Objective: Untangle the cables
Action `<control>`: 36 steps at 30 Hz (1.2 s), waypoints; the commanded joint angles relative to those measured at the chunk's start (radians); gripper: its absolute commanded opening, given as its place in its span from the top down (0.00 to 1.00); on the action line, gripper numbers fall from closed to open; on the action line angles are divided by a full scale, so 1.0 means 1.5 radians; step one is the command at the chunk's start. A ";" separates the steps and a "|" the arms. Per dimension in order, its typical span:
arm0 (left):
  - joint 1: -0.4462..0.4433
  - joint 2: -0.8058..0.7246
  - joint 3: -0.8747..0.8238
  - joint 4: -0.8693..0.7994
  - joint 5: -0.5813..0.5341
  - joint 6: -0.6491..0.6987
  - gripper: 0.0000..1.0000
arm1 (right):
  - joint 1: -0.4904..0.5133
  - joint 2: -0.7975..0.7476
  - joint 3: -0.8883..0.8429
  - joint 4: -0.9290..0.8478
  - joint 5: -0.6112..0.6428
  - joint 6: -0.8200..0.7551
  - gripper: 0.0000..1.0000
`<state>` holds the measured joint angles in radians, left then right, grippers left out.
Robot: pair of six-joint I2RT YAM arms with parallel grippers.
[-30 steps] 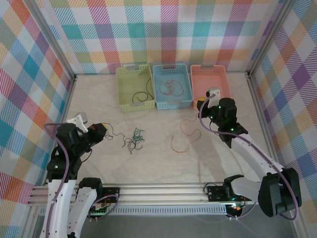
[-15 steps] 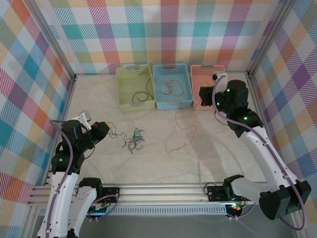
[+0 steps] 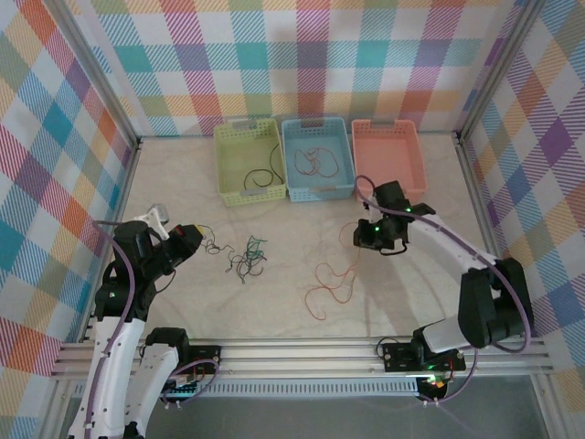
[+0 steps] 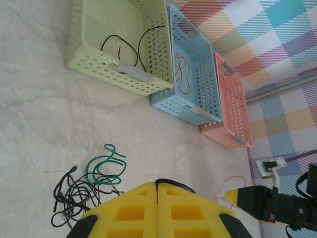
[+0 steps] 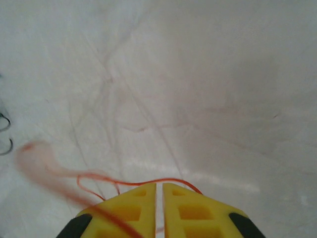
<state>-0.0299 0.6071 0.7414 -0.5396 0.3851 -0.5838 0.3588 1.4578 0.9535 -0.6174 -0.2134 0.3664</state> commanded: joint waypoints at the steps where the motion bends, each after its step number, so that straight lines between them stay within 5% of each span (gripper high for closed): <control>1: -0.003 -0.007 -0.002 0.012 0.015 0.010 1.00 | 0.025 0.028 0.039 -0.082 -0.036 0.006 0.83; 6: -0.003 -0.007 -0.004 0.013 0.016 0.012 1.00 | 0.056 0.043 0.039 -0.106 -0.051 0.018 0.76; 15: -0.003 -0.013 -0.007 0.012 0.017 0.012 1.00 | 0.134 0.086 0.026 -0.090 -0.042 0.041 0.47; 36: -0.003 -0.016 -0.008 0.010 0.015 0.015 1.00 | 0.224 0.141 0.094 -0.202 0.061 0.037 0.42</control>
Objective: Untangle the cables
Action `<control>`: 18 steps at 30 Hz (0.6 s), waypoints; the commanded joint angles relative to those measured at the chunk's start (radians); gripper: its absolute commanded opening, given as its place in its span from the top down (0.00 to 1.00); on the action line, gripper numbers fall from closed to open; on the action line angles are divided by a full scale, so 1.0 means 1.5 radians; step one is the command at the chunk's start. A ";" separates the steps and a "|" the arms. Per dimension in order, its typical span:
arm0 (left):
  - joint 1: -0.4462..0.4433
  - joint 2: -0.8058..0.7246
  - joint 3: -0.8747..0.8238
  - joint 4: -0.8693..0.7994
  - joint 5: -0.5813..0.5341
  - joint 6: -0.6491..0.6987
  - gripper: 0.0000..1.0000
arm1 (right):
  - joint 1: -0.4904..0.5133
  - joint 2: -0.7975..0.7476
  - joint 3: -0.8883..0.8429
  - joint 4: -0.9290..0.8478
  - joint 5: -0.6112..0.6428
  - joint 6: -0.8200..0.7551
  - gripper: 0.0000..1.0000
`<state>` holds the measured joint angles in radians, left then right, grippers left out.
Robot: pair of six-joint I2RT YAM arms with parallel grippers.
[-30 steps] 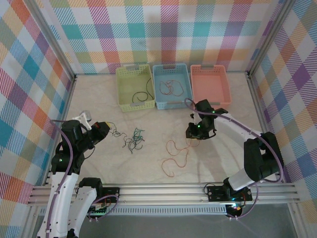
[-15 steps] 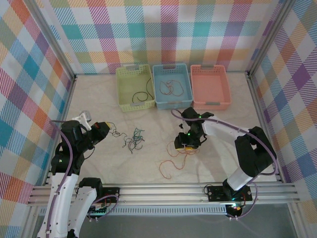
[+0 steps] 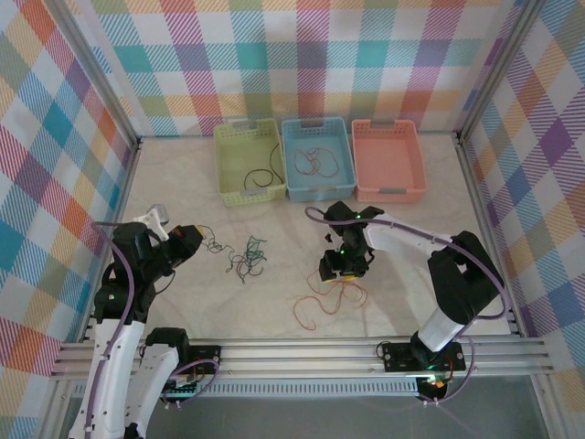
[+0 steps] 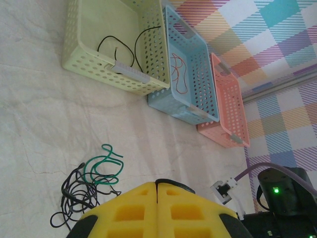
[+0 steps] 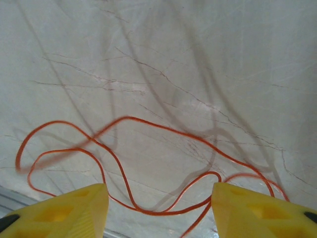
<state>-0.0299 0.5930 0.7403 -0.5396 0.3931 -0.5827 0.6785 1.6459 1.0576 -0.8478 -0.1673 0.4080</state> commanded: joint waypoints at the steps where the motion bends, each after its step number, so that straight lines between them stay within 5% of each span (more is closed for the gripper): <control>1: -0.003 -0.008 -0.007 0.010 0.010 0.014 1.00 | 0.012 0.021 0.029 -0.055 0.034 0.016 0.42; 12: -0.003 -0.009 -0.009 0.011 0.013 0.016 1.00 | 0.030 0.072 0.068 -0.103 0.038 0.047 0.42; 18: -0.003 -0.009 -0.010 0.012 0.015 0.017 1.00 | 0.037 0.087 0.082 -0.102 0.038 0.046 0.56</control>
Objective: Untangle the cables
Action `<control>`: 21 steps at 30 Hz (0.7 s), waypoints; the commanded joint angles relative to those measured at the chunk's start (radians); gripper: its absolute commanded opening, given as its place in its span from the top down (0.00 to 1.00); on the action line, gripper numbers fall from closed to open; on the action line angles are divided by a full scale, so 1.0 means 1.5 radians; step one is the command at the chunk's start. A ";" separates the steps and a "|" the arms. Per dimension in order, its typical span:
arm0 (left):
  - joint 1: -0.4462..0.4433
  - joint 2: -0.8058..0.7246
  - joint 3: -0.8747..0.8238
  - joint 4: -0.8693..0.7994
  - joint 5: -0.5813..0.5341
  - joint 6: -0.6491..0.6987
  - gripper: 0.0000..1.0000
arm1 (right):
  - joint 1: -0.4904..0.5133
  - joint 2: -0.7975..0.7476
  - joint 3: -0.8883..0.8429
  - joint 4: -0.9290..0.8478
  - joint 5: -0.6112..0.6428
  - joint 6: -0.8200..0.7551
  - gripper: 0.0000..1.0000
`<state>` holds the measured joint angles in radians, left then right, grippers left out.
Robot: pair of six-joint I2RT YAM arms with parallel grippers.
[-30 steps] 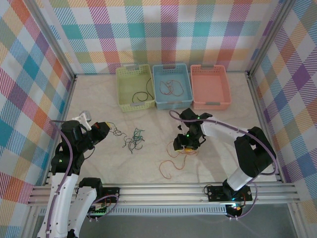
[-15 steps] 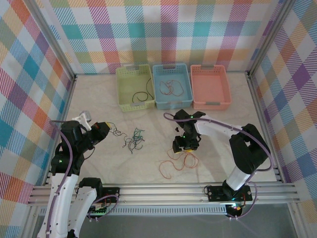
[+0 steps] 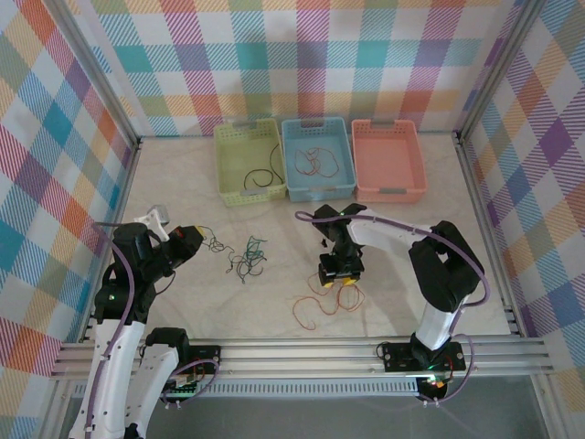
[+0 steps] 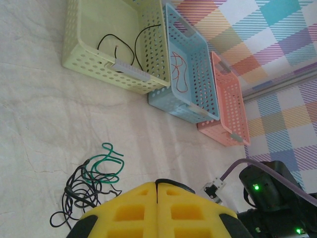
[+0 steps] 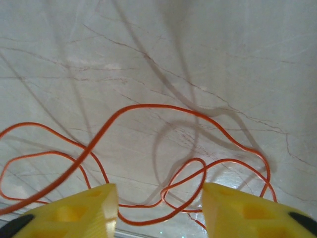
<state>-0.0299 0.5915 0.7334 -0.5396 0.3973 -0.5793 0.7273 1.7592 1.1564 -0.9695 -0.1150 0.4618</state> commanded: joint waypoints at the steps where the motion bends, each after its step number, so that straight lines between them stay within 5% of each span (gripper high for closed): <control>1: -0.003 -0.008 -0.004 0.012 0.013 0.015 1.00 | 0.004 0.013 0.017 -0.019 0.002 0.011 0.60; 11: -0.003 -0.009 -0.005 0.011 0.014 0.015 1.00 | 0.004 -0.051 0.018 -0.003 0.024 0.023 0.96; 21: -0.003 -0.010 -0.005 0.011 0.013 0.014 1.00 | -0.001 -0.167 0.107 -0.014 0.093 0.013 1.00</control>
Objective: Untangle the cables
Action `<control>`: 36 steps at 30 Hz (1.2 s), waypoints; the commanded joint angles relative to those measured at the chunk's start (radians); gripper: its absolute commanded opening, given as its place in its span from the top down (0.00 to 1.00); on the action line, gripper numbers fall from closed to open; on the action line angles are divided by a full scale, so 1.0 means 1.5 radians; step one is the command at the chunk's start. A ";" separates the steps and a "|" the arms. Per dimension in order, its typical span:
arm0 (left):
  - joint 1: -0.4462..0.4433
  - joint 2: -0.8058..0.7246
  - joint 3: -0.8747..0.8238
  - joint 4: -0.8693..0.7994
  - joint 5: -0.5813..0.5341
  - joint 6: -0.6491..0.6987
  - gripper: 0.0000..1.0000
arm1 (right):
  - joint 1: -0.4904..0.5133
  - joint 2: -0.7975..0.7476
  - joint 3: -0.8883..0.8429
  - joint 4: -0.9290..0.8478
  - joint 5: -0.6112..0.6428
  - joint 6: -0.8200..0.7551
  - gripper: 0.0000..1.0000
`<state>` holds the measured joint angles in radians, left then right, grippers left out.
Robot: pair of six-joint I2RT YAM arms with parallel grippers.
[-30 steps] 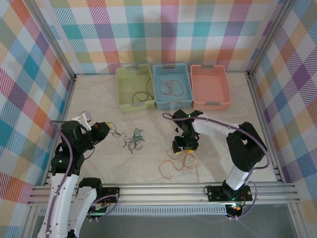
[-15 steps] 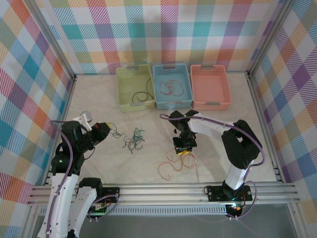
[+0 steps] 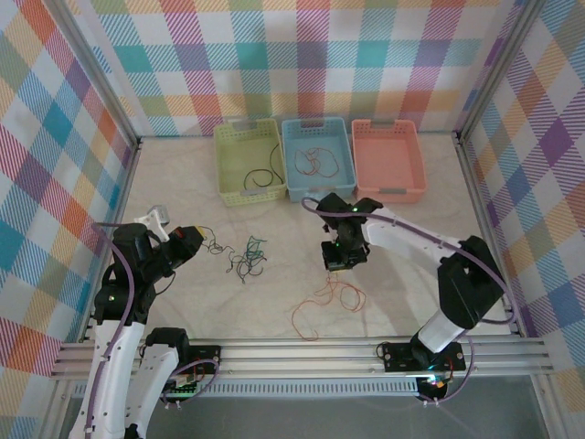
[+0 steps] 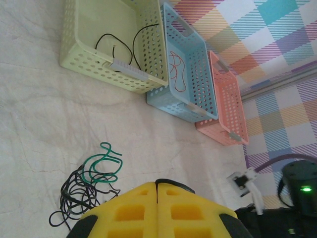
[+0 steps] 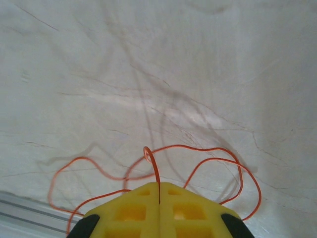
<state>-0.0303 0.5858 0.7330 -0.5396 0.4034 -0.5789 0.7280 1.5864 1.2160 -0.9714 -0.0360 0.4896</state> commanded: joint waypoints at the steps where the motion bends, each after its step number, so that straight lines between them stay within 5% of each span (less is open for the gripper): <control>1: -0.002 -0.005 -0.004 0.011 0.010 0.014 1.00 | -0.003 -0.063 0.101 -0.022 0.059 -0.013 1.00; 9: -0.003 -0.004 -0.005 0.012 0.008 0.013 1.00 | -0.019 -0.082 0.465 0.055 0.161 -0.136 1.00; 17: -0.002 -0.007 -0.004 0.006 0.004 0.015 1.00 | -0.080 0.052 0.694 0.227 0.198 -0.215 1.00; 29: -0.002 -0.005 0.002 0.006 0.005 0.017 1.00 | -0.190 0.314 0.793 0.302 0.090 -0.121 1.00; 36: -0.002 0.000 -0.004 0.015 0.006 0.015 1.00 | -0.204 0.376 0.763 0.303 0.062 -0.107 1.00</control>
<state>-0.0303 0.5861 0.7330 -0.5396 0.4030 -0.5789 0.4206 2.1754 2.3528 -0.5617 0.0956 0.3035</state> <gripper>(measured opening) 0.049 0.062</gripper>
